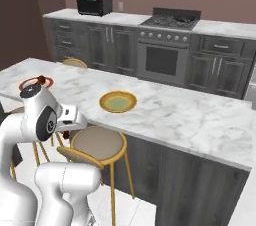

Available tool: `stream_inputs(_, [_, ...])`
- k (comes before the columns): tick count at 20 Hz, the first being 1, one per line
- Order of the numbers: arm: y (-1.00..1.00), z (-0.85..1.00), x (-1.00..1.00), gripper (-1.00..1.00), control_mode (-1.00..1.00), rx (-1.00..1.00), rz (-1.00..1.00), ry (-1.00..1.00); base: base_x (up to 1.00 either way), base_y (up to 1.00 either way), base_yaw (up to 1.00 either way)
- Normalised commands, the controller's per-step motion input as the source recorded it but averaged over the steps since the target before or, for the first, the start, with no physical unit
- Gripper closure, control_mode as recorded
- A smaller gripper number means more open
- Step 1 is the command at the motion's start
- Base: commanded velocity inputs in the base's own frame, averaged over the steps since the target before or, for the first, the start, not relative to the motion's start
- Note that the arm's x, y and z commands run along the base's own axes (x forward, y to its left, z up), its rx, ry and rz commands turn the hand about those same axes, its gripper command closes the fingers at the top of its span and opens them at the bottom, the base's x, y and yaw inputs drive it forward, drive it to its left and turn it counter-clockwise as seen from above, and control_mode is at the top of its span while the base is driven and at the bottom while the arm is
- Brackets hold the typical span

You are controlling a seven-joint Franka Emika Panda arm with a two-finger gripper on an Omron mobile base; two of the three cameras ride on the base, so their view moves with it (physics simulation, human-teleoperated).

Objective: Take the chicken drumsticks from the pan and place one on each plate on the dining counter.

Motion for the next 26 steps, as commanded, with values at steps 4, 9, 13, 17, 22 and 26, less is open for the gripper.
stream_inputs(4, [0.00,0.00,0.00,1.00,1.00,0.00,0.00,0.00,0.36,0.63,-0.09])
stream_inputs(9, [0.00,0.00,0.00,1.00,1.00,0.00,0.00,0.00,0.33,0.52,-0.13])
stream_inputs(13, [0.00,0.00,0.00,1.00,1.00,0.00,0.00,0.00,0.40,0.47,-0.22])
stream_inputs(17, [0.00,0.00,0.00,1.00,1.00,0.00,0.00,0.00,0.51,0.47,-0.45])
stream_inputs(22, [0.00,0.00,0.00,1.00,1.00,0.00,0.00,0.00,0.51,0.53,-0.46])
stream_inputs(26, [0.00,0.00,0.00,1.00,1.00,0.00,0.00,0.00,0.41,0.48,-0.39])
